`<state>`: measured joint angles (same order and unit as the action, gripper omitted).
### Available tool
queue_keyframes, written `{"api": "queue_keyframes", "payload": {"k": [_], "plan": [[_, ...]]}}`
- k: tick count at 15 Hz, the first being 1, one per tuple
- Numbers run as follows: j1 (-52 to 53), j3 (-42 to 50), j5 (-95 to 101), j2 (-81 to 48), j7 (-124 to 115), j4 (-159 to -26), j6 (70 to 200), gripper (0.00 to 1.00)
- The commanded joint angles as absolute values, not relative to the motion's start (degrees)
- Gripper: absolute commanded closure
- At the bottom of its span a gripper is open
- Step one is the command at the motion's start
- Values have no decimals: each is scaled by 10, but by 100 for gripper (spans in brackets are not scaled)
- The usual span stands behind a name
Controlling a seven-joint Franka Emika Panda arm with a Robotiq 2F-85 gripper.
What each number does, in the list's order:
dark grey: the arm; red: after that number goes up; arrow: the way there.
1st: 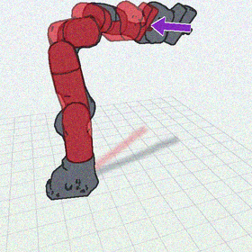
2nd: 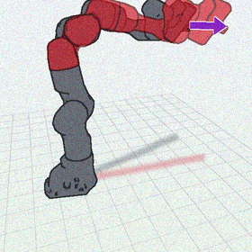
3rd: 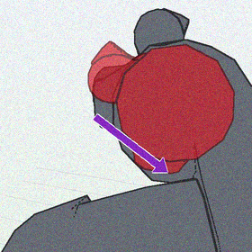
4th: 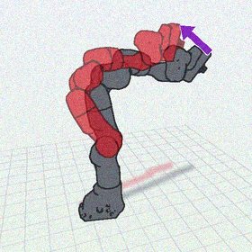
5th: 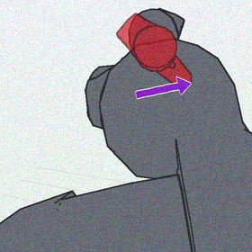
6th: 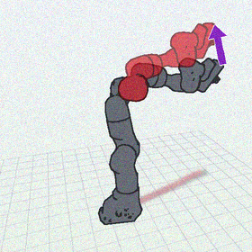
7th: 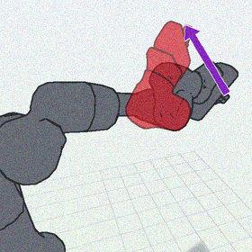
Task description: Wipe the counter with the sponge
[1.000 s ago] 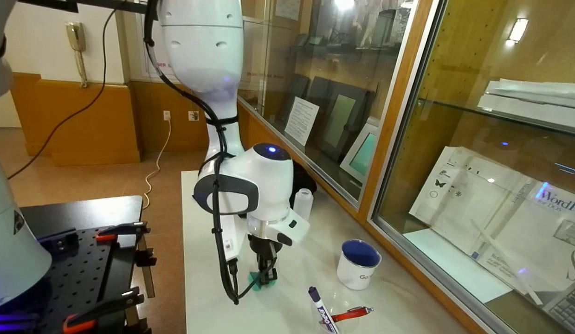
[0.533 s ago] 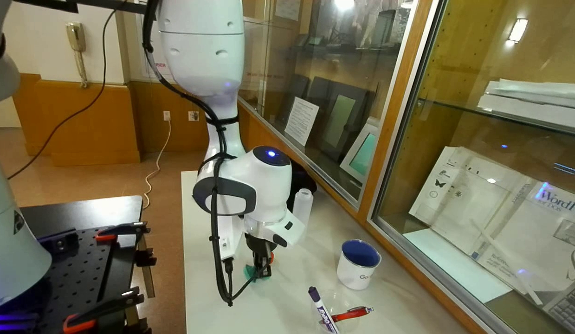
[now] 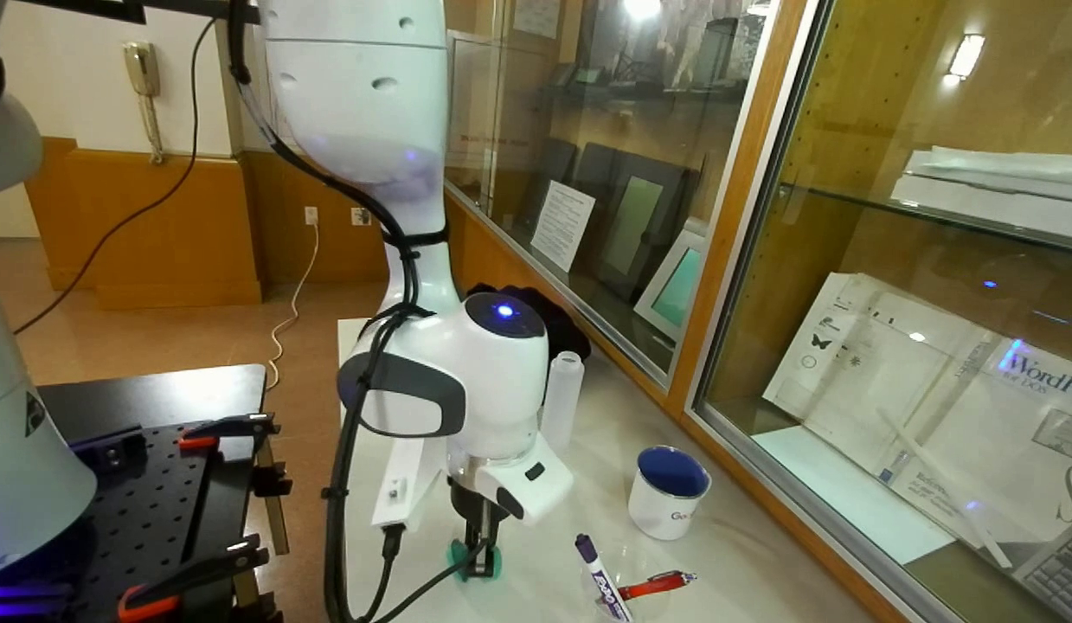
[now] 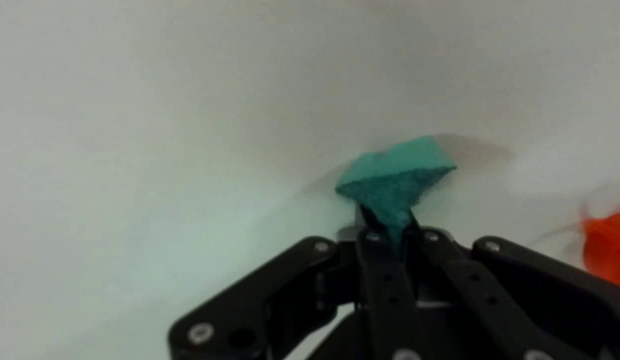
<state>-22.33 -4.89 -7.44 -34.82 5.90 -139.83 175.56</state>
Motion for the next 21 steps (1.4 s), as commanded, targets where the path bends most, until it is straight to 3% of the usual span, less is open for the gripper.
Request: {"api": "queue_keyframes", "payload": {"k": [1, 8, 21], "plan": [[-226, 9, -76, -345, 36, -1415, 1732, 98], [-230, 63, -70, -341, 33, -1407, 1711, 98], [-217, -66, -63, -347, 127, -1387, 1643, 98]]}}
